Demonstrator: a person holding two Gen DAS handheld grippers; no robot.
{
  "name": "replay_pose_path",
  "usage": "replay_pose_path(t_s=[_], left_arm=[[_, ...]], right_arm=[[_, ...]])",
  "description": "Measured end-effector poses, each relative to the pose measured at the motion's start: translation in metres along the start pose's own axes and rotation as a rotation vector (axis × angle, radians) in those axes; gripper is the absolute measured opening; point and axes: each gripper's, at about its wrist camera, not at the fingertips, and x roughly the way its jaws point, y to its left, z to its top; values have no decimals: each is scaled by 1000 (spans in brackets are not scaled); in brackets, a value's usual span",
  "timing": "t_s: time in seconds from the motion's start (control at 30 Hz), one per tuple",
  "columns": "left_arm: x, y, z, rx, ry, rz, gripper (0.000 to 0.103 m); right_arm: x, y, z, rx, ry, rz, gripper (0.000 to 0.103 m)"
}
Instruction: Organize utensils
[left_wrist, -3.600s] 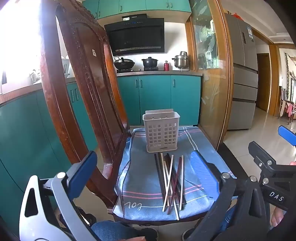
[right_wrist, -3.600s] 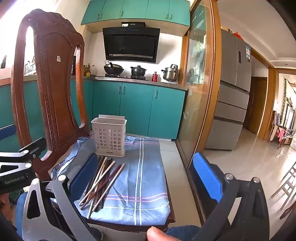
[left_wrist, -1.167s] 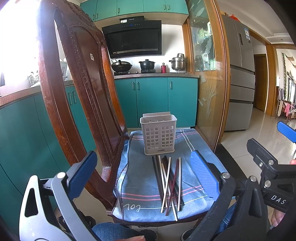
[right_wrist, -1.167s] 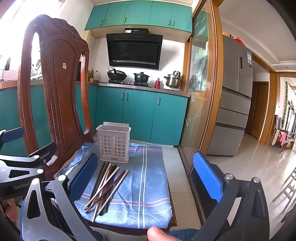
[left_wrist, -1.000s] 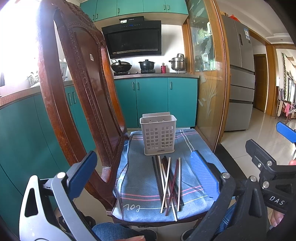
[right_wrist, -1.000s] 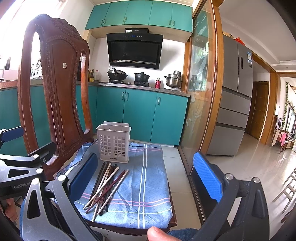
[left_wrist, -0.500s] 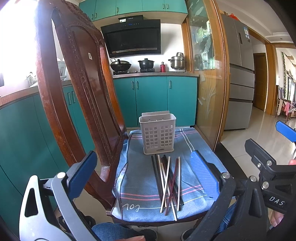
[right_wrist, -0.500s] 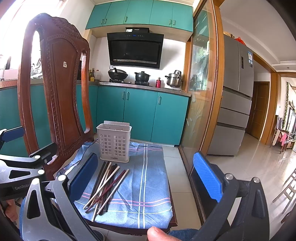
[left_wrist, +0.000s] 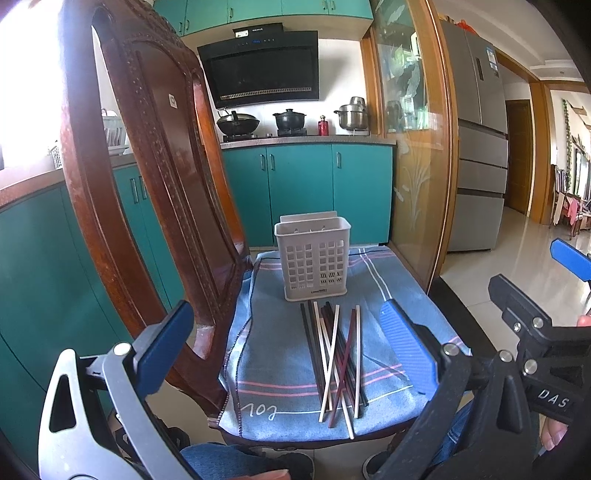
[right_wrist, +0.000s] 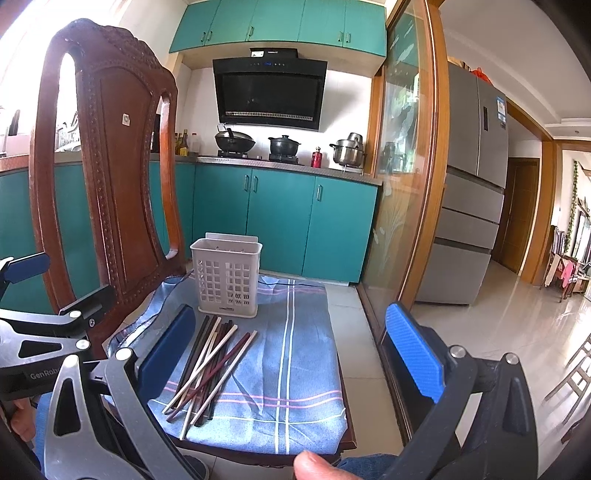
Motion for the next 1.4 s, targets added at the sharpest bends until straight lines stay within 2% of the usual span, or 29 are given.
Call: replay_pose_path(t_s=[0.17, 0.27, 0.33, 0.5, 0.53, 0.57, 0.63, 0.67, 0.7, 0.73, 0.83, 0.93, 1.03, 1.13, 1.3, 1.4], left_arm=[[14, -4, -5, 10, 35, -5, 100], [31, -9, -12, 22, 85, -24, 100], [46, -13, -19, 31, 120, -36, 100], [100, -25, -37, 90, 253, -27, 99], [110, -25, -40, 87, 274, -28, 98], [121, -25, -43, 87, 292, -38, 95], [145, -28, -46, 96, 327, -66, 81], [161, -30, -47, 96, 346, -89, 77], [172, -30, -47, 92, 359, -103, 67], [191, -30, -47, 79, 388, -130, 58], [234, -29, -42, 66, 470, -169, 53], [265, -31, -43, 96, 527, -155, 49], [287, -24, -45, 79, 589, -181, 48], [297, -15, -44, 60, 599, -180, 48], [309, -6, -53, 33, 646, -207, 48], [312, 1, -49, 21, 642, -217, 48]], right_arm=[[11, -5, -7, 10, 23, -5, 100], [28, -9, -11, -32, 62, -71, 100], [51, -14, -14, -76, 141, -128, 100], [120, -41, -36, -119, 380, -169, 100], [130, -47, -41, -104, 414, -176, 95], [140, -52, -47, -85, 453, -169, 91], [157, -60, -56, -32, 513, -143, 70], [164, -64, -60, 9, 534, -119, 64], [173, -68, -65, 58, 561, -85, 53], [182, -70, -67, 95, 590, -64, 47], [201, -65, -69, 116, 628, -47, 46], [220, -51, -67, 88, 640, -32, 46], [251, -37, -64, 99, 679, 40, 46], [281, -22, -61, 133, 737, 132, 46], [325, 5, -69, 133, 811, 182, 46], [350, 15, -74, 188, 865, 254, 46]])
